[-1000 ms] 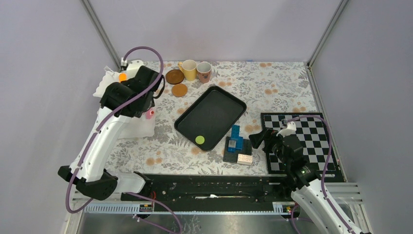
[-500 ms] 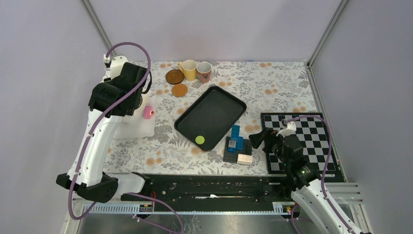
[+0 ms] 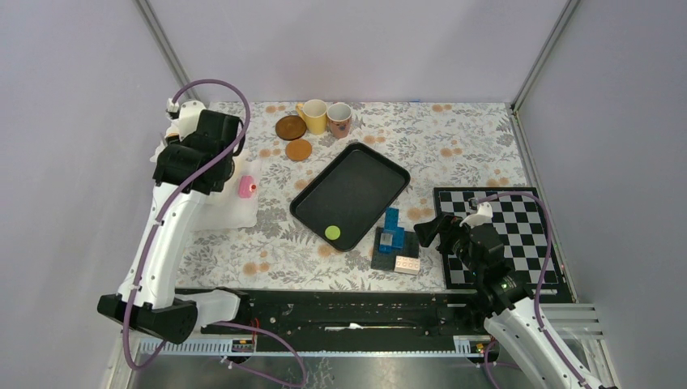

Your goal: Serve the afternoon tea

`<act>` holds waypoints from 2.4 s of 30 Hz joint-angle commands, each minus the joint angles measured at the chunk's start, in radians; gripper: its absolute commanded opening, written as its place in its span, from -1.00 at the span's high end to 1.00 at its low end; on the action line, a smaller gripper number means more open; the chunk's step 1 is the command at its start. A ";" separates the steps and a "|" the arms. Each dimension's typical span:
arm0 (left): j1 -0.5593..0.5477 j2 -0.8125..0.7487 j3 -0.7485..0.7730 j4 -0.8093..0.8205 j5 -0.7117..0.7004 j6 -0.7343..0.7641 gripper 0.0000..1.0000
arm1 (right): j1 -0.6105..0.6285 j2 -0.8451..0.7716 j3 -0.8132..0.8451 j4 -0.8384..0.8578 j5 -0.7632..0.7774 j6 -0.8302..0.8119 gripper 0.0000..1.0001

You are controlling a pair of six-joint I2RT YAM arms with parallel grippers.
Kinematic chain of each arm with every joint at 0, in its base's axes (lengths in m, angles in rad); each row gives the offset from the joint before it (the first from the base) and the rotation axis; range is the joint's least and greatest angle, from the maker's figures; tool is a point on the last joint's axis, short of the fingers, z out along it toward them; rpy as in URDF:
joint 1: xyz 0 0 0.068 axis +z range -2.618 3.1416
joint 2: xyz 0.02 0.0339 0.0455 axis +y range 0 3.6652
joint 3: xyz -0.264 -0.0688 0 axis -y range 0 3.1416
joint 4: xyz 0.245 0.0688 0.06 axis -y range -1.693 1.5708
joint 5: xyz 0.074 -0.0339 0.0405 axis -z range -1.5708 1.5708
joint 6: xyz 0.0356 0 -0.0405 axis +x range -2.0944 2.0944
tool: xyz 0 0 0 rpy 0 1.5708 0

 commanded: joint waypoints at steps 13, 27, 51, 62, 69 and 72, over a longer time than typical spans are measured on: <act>0.021 -0.131 -0.134 0.204 -0.036 0.060 1.00 | 0.007 0.002 -0.005 0.051 -0.010 -0.004 -0.97; 0.022 -0.132 -0.197 0.223 -0.071 0.029 0.53 | 0.007 -0.002 -0.006 0.052 -0.010 -0.003 -0.97; 0.022 -0.165 0.064 0.115 0.489 0.064 -0.32 | 0.007 0.030 0.001 0.052 -0.010 -0.004 -0.97; 0.021 -0.259 -0.176 0.257 0.833 0.064 -0.44 | 0.007 0.042 0.009 0.042 0.005 -0.002 -0.97; 0.006 -0.209 -0.545 0.471 1.085 0.021 -0.61 | 0.007 0.077 0.018 0.058 -0.023 -0.022 -0.97; -0.036 -0.175 -0.594 0.517 1.085 -0.002 -0.71 | 0.007 0.096 0.030 0.064 -0.066 -0.035 -0.97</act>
